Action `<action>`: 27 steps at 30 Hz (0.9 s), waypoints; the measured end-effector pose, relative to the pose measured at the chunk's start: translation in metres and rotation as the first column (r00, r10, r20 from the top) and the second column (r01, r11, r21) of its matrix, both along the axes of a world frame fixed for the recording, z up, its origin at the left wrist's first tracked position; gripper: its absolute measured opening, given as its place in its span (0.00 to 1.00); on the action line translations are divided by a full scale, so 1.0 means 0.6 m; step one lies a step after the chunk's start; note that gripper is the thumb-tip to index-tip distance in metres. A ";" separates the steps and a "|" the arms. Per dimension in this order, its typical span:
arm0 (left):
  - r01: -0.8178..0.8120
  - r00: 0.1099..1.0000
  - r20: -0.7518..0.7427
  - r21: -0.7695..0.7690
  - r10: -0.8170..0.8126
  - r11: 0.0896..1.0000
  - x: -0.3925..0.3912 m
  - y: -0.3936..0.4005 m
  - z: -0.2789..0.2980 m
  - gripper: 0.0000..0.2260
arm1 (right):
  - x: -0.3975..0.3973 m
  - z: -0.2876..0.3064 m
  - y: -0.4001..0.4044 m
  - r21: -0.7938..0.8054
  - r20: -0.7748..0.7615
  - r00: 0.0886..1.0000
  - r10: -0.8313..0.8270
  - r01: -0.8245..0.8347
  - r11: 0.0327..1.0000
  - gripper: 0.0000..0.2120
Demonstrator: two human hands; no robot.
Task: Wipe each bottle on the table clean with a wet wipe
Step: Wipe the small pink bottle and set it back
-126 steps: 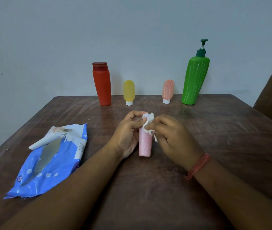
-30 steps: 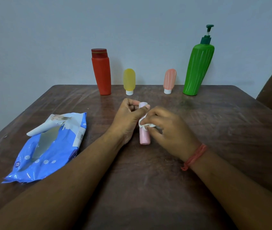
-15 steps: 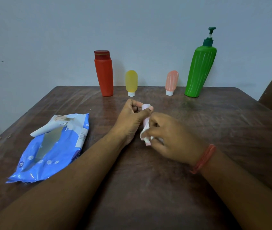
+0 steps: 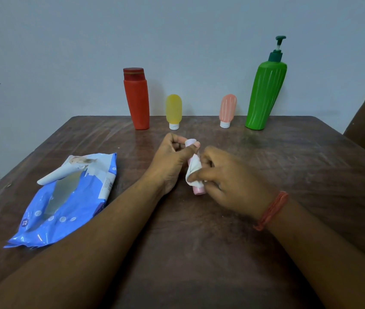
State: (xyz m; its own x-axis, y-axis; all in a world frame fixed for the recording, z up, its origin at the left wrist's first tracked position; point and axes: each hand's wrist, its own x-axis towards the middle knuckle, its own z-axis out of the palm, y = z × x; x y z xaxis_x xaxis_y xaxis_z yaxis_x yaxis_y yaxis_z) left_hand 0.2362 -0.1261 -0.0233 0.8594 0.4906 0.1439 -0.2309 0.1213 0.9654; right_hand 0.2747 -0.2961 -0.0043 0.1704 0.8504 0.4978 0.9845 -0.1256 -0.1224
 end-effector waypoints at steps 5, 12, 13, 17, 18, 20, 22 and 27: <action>0.033 0.999 0.023 -0.045 -0.032 0.998 -0.003 0.000 0.000 0.08 | 0.010 -0.004 -0.003 0.100 -0.122 0.992 -0.028 0.040 0.994 0.09; 0.077 0.996 0.051 -0.109 -0.072 0.991 -0.004 -0.003 0.002 0.04 | 0.024 -0.009 0.000 0.142 -0.167 0.985 -0.050 0.074 0.987 0.10; 0.072 0.997 0.047 -0.116 -0.067 0.991 -0.003 -0.002 0.002 0.04 | 0.025 -0.009 -0.001 0.154 -0.181 0.982 -0.052 0.081 0.985 0.10; 0.121 0.992 0.046 -0.158 -0.115 0.980 -0.004 -0.001 0.002 0.04 | 0.027 -0.009 -0.007 0.152 -0.187 0.982 -0.018 0.046 0.987 0.09; 0.129 0.991 0.049 -0.167 -0.122 0.977 -0.004 -0.001 0.003 0.04 | 0.028 -0.010 -0.006 0.168 -0.194 0.980 -0.036 0.069 0.983 0.09; 0.136 0.990 0.051 -0.179 -0.128 0.974 -0.006 -0.004 0.006 0.05 | 0.030 -0.011 -0.004 0.197 -0.234 0.969 -0.083 0.131 0.972 0.10; 0.139 0.990 0.068 -0.208 -0.127 0.968 -0.006 -0.006 0.007 0.04 | 0.030 -0.011 -0.007 0.151 -0.275 0.957 -0.087 0.132 0.980 0.09; 0.138 0.990 0.069 -0.233 -0.125 0.963 -0.008 -0.004 0.008 0.04 | 0.027 -0.015 -0.002 0.161 -0.288 0.953 -0.095 0.146 0.976 0.06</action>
